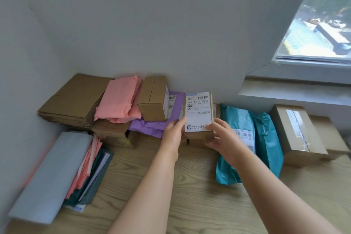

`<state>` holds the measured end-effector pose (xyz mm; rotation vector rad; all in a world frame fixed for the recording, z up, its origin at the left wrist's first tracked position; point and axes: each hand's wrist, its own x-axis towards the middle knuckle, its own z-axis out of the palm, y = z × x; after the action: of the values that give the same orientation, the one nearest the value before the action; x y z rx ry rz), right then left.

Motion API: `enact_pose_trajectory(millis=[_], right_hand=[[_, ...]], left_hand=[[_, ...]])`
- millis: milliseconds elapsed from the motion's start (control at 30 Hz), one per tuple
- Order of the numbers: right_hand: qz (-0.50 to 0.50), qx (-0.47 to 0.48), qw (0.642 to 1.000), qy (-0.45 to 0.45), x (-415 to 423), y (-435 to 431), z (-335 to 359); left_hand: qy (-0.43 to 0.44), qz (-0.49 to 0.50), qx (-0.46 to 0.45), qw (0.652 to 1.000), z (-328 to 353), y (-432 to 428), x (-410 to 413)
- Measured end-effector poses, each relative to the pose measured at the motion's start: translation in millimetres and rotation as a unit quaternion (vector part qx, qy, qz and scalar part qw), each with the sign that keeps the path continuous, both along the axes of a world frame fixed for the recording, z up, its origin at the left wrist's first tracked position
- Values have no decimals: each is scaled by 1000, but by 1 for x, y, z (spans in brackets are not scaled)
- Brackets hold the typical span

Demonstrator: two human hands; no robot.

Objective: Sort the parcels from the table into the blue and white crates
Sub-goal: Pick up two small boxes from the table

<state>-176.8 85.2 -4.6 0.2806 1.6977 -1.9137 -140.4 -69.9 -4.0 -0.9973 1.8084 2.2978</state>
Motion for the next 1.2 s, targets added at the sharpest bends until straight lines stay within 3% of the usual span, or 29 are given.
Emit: enact_pose_trajectory(millis=[100, 233, 733, 1200], right_hand=[[35, -31, 999, -12, 31, 23, 1], [65, -58, 996, -9, 59, 53, -1], [65, -72, 993, 68, 94, 91, 5], [60, -67, 994, 55, 105, 73, 6]], left_hand=[[28, -5, 70, 997, 1, 14, 21], [36, -42, 95, 994, 6, 33, 51], [100, -129, 93, 982, 3, 44, 100], [109, -129, 110, 980, -3, 23, 111]])
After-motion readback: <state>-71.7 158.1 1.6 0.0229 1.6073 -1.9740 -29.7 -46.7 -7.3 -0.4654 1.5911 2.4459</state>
